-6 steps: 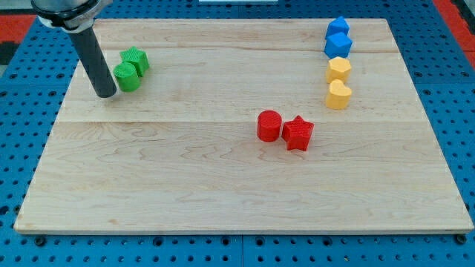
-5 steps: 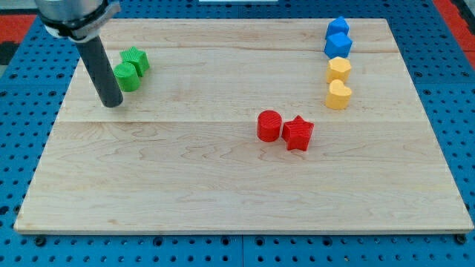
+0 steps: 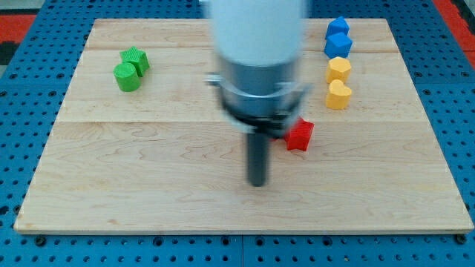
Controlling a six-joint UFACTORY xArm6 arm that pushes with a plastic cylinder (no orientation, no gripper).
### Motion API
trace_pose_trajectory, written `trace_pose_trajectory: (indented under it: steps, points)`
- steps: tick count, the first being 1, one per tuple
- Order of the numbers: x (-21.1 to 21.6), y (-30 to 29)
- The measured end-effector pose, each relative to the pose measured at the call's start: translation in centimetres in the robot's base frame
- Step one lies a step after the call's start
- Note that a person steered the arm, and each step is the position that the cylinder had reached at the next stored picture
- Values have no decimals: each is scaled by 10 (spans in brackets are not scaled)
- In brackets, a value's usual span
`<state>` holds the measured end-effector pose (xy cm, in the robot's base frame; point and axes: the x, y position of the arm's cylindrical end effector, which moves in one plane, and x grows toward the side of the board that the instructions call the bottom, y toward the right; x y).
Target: Move the red blocks slightly to the left
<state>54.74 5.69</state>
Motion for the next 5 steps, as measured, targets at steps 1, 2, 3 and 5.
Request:
trace_pose_trajectory:
  steps: [1,2,3,5]
  points:
    - [-7,93]
    - [-45,98]
    - [-80,29]
    - [-84,-73]
